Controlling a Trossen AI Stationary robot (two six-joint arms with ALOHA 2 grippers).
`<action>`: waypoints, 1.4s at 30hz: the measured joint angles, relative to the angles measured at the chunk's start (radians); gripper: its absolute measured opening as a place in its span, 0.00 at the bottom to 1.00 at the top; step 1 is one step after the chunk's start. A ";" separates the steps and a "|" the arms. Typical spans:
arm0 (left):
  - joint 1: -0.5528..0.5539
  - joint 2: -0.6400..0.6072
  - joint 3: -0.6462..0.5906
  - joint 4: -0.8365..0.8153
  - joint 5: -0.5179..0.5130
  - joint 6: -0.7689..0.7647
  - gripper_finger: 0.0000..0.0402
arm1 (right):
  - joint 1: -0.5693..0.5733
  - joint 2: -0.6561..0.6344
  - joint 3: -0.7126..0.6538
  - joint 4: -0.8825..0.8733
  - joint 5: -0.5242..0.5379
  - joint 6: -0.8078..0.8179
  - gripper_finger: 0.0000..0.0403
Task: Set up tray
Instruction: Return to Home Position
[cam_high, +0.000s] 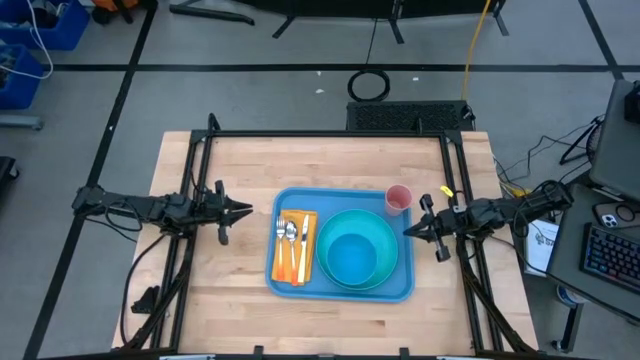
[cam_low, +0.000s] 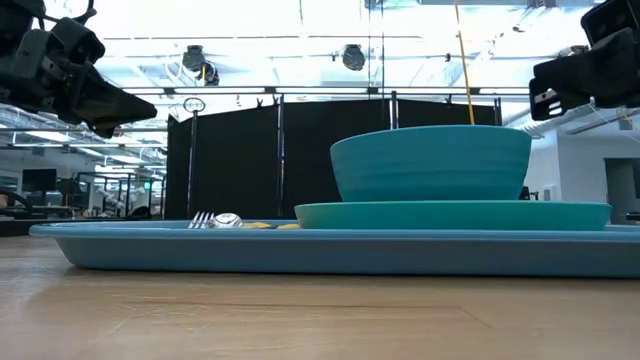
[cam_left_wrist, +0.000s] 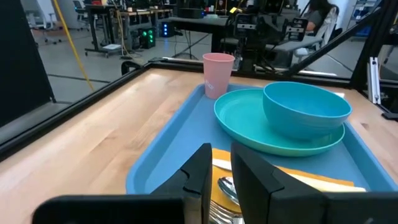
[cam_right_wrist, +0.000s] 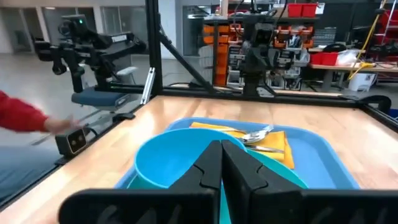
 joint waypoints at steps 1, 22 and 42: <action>0.000 0.000 0.000 -0.001 0.000 0.000 0.16 | 0.000 0.000 0.000 0.008 0.001 0.000 0.00; 0.000 0.000 0.000 0.000 0.000 -0.002 0.16 | 0.000 0.000 -0.002 0.046 0.001 0.000 0.00; 0.000 0.000 0.000 0.001 0.000 -0.002 0.16 | 0.000 0.000 -0.002 0.047 0.000 0.000 0.00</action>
